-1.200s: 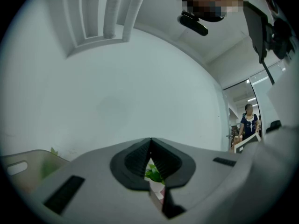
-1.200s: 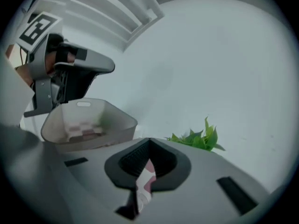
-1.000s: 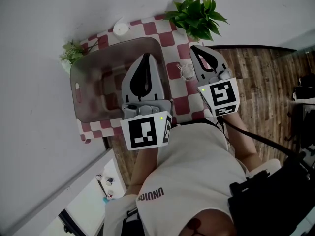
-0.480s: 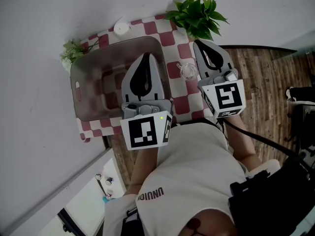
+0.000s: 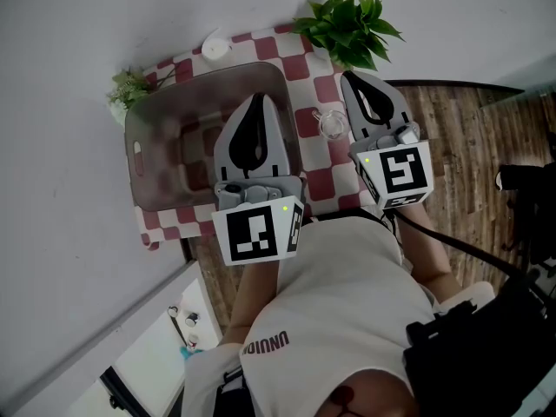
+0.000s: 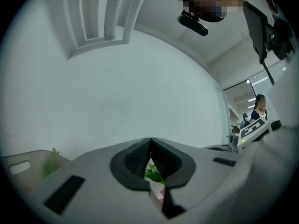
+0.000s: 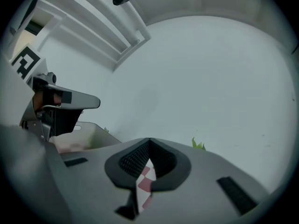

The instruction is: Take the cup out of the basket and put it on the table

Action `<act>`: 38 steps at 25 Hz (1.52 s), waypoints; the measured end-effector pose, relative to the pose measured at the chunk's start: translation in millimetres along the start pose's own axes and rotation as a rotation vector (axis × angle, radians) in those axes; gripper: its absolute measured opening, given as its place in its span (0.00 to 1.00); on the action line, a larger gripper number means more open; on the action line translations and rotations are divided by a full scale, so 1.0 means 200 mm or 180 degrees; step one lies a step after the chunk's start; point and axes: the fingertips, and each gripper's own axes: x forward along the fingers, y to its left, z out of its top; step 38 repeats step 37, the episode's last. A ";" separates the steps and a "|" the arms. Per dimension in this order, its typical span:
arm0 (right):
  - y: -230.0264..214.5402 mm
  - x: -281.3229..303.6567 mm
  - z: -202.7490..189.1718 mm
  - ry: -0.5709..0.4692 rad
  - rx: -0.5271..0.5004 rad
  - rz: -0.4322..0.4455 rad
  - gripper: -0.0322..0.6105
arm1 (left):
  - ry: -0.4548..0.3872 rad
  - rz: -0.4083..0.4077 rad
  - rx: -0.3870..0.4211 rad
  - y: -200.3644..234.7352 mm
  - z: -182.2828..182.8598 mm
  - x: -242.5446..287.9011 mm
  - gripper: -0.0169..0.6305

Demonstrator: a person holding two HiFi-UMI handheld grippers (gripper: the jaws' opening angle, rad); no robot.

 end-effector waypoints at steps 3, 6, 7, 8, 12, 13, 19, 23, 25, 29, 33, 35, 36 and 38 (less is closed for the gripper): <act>0.00 0.00 0.00 0.0003 -0.0002 0.0005 0.07 | 0.0007 0.0002 0.0007 0.00 0.00 0.00 0.05; 0.01 0.00 0.00 -0.0006 0.0007 0.0025 0.07 | 0.0007 0.0003 0.0017 0.00 0.00 0.00 0.05; 0.01 0.00 0.00 -0.0004 0.0006 0.0031 0.07 | 0.0005 0.0003 0.0019 0.00 0.00 0.00 0.05; 0.01 0.00 0.00 -0.0002 0.0006 0.0034 0.07 | 0.0003 0.0002 0.0022 0.00 0.00 0.00 0.05; 0.01 0.00 -0.01 0.0015 -0.0027 0.0022 0.07 | 0.0000 -0.0005 0.0035 -0.01 0.00 0.00 0.05; 0.01 -0.01 -0.01 0.0019 -0.0039 0.0018 0.07 | -0.0001 -0.0005 0.0038 -0.01 0.00 0.00 0.05; 0.02 -0.01 -0.01 0.0009 -0.0044 0.0016 0.07 | -0.0004 -0.0002 0.0040 -0.01 0.01 -0.02 0.05; 0.02 -0.01 0.00 -0.0003 -0.0049 0.0021 0.07 | -0.0004 0.0008 0.0042 -0.01 0.01 -0.01 0.05; 0.01 0.00 0.00 -0.0004 -0.0047 0.0020 0.07 | -0.0003 0.0011 0.0043 -0.01 0.01 -0.01 0.05; 0.02 0.00 0.00 -0.0004 -0.0054 0.0019 0.07 | 0.0003 0.0015 0.0040 0.00 0.01 -0.01 0.05; 0.02 0.00 0.01 -0.0014 -0.0048 0.0019 0.07 | -0.0002 0.0016 0.0036 0.00 0.01 -0.02 0.05; 0.02 0.00 0.01 -0.0023 -0.0050 0.0013 0.07 | -0.0007 0.0018 0.0034 0.00 0.01 -0.02 0.05; 0.02 0.00 0.01 -0.0027 -0.0052 0.0009 0.07 | -0.0009 0.0020 0.0032 0.00 0.01 -0.02 0.05; 0.02 0.00 0.01 -0.0031 -0.0054 0.0006 0.07 | -0.0011 0.0021 0.0031 0.00 0.01 -0.02 0.05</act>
